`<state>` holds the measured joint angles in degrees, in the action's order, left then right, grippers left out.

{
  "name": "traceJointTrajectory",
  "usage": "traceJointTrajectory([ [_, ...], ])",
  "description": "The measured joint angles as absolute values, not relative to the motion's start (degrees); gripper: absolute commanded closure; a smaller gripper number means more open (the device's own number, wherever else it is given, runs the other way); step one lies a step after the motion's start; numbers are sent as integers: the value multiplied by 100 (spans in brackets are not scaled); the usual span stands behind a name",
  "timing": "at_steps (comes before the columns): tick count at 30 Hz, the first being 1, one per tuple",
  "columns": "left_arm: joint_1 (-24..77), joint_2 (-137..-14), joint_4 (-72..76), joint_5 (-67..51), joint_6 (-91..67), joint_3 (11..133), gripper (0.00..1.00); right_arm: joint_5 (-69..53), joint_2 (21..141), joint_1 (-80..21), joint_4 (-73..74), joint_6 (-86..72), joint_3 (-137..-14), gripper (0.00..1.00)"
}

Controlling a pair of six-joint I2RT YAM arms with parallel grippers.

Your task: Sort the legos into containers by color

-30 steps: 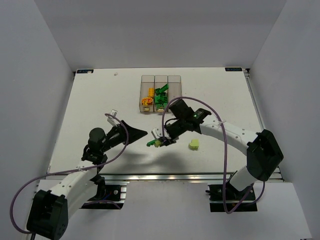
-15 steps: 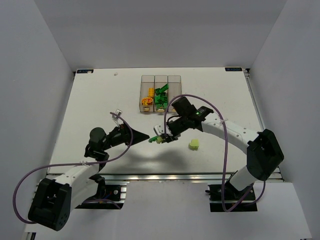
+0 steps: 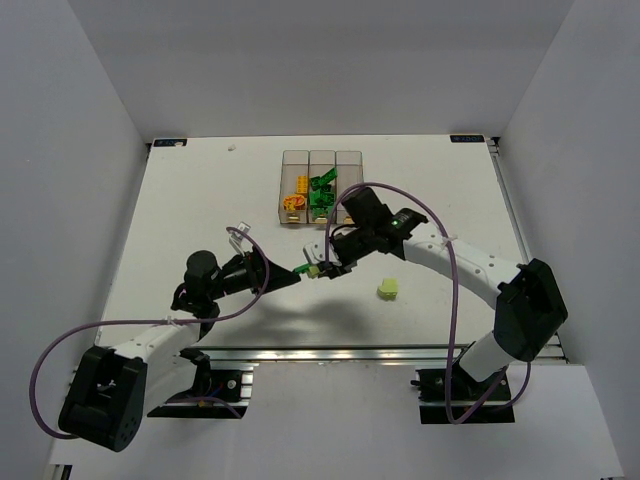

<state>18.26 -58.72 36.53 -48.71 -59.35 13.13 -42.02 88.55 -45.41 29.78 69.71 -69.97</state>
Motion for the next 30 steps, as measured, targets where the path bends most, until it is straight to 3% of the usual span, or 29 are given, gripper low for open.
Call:
traceJointTrajectory([
  [8, 1826, -5894, 3667, -4871, -5937, 1315, 21, -4014, 8925, -4794, 2943, 7017, -6997, 84],
  [14, 1826, -5979, 3782, -4897, -5996, 1315, 35, -3879, 9056, -4862, 2945, 7102, -7008, 84],
  [26, 1813, -6152, 3900, -4991, -6064, 1313, 38, -3780, 9085, -4890, 2947, 7229, -7074, 83],
  [30, 1813, -6219, 3898, -5026, -6042, 1313, 44, -3745, 9085, -4921, 2943, 7275, -7074, 80],
])
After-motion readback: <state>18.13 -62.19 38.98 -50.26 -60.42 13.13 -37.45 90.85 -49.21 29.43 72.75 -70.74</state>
